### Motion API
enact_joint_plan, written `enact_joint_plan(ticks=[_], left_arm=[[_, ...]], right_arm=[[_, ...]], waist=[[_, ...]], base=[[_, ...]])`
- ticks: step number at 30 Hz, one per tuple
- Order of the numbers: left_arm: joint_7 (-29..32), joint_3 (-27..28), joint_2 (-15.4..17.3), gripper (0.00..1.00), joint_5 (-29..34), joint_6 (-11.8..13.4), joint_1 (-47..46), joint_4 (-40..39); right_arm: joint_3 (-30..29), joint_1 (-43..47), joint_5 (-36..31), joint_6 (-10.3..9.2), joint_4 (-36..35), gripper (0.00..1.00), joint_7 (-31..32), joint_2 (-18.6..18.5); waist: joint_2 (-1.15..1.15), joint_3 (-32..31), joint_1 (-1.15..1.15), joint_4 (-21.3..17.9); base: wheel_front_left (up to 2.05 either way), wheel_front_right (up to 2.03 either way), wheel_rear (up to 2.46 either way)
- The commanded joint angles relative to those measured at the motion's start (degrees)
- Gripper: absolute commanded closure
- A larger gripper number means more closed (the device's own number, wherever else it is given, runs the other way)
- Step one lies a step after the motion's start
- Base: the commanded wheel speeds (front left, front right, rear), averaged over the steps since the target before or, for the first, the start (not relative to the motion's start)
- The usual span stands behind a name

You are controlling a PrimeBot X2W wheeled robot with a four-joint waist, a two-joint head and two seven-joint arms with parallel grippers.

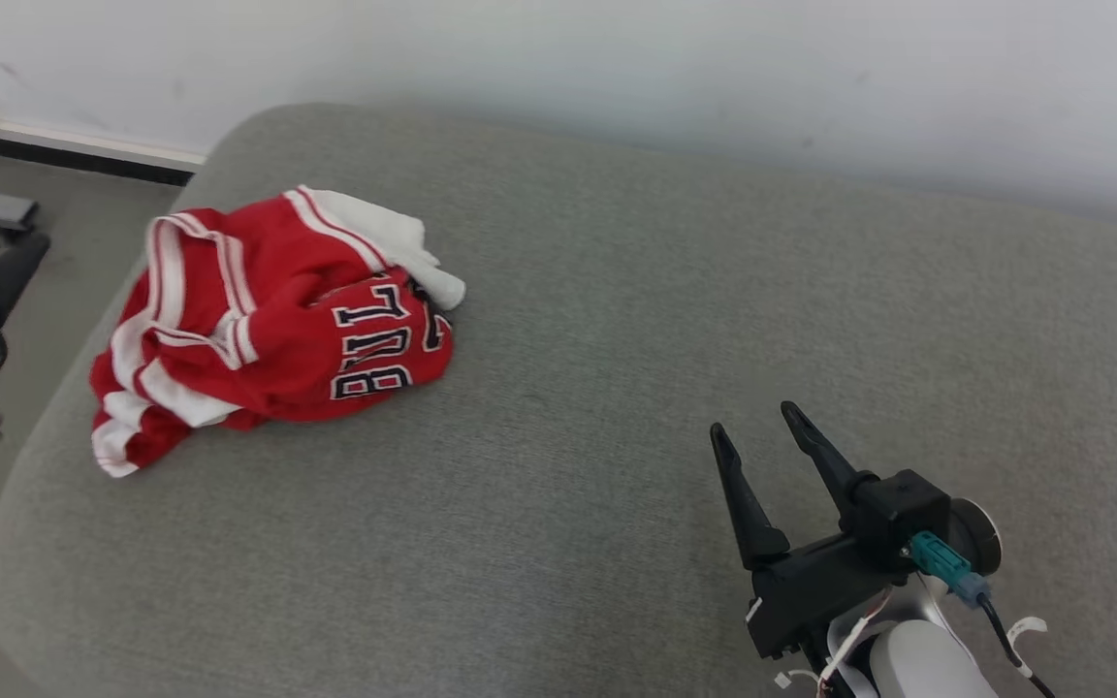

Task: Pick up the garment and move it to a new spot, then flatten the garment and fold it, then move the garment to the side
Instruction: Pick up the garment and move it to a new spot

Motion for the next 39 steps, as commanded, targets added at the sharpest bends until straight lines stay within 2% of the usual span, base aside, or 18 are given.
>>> enact_joint_plan(ticks=[1, 5, 11, 14, 18, 24, 25, 26, 27, 28, 37, 39], left_arm=[[1.9, 0.2, 0.9, 0.0, 0.0, 1.0, -0.1, -0.7], [6.6, 0.2, 2.9, 0.0, 0.2, 3.6, 1.4, -3.2], [9.4, -1.7, 6.2, 0.0, 4.0, 6.4, 4.1, -6.4], [10.2, -2.7, 8.1, 0.0, 6.1, 7.0, 5.3, -6.3], [10.4, -3.9, 8.8, 0.0, 8.5, 8.3, 6.8, -7.3], [10.2, -6.7, 11.3, 0.0, 12.6, 8.3, 9.2, -6.1], [10.1, -7.1, 11.8, 0.2, 13.1, 8.2, 9.6, -5.6], [10.1, -7.4, 12.2, 0.82, 13.2, 8.1, 9.8, -5.2], [10.1, -7.4, 12.2, 0.82, 13.2, 8.1, 9.8, -5.2], [9.9, -7.4, 12.3, 1.0, 13.3, 7.8, 9.8, -5.1], [7.4, -8.1, 12.7, 1.0, 12.4, 5.4, 6.4, -6.7], [6.5, -7.5, 11.4, 1.0, 10.9, 4.8, 5.1, -7.5]], right_arm=[[0.7, -1.1, 0.0, -0.12, -0.1, 0.0, -0.4, -0.1], [1.0, -1.6, 0.2, -0.12, 0.0, 0.0, -0.9, -0.1], [1.6, -2.2, 0.8, -0.12, 0.2, 0.0, -1.6, -0.1], [2.1, -2.7, 1.2, -0.12, 0.4, 0.0, -1.8, -0.1], [2.3, -3.0, 1.6, -0.12, 0.6, 0.0, -2.4, -0.1], [2.0, -3.4, 2.0, -0.12, 1.1, 0.0, -2.5, -0.1], [2.0, -3.5, 2.1, -0.12, 1.1, 0.0, -2.5, -0.1], [1.9, -3.5, 2.2, -0.12, 1.1, 0.0, -2.5, -0.1], [1.9, -3.5, 2.2, -0.12, 1.1, 0.0, -2.5, -0.1], [1.9, -3.5, 2.3, -0.12, 1.3, 0.0, -2.6, -0.1], [1.2, -1.7, 3.3, -0.12, 2.8, 0.0, -2.9, -0.1], [1.4, -1.6, 3.8, -0.12, 3.2, 0.0, -3.0, -0.1]], waist=[[-0.01, 9.4, -0.01, -10.6], [-0.01, 11.1, -0.01, -13.6], [-0.01, 12.6, -0.01, -16.3], [-0.01, 13.0, -0.01, -17.3], [-0.01, 13.0, -0.01, -17.9], [-0.01, 13.3, -0.01, -18.7], [-0.01, 13.3, -0.01, -18.7], [-0.01, 13.2, -0.01, -18.7], [-0.01, 13.2, -0.01, -18.7], [-0.01, 13.1, -0.01, -18.7], [-0.01, 9.1, -0.01, -16.5], [-0.01, 7.6, -0.01, -16.0]], base=[[0.0, 0.0, 0.0], [0.0, 0.0, 0.0], [0.0, 0.0, 0.0], [0.0, 0.0, 0.0], [0.0, 0.0, 0.0], [0.0, 0.0, 0.0], [0.0, 0.0, 0.0], [0.0, 0.0, 0.0], [0.0, 0.0, 0.0], [0.0, 0.0, 0.0], [0.0, 0.0, 0.0], [0.0, 0.0, 0.0]])
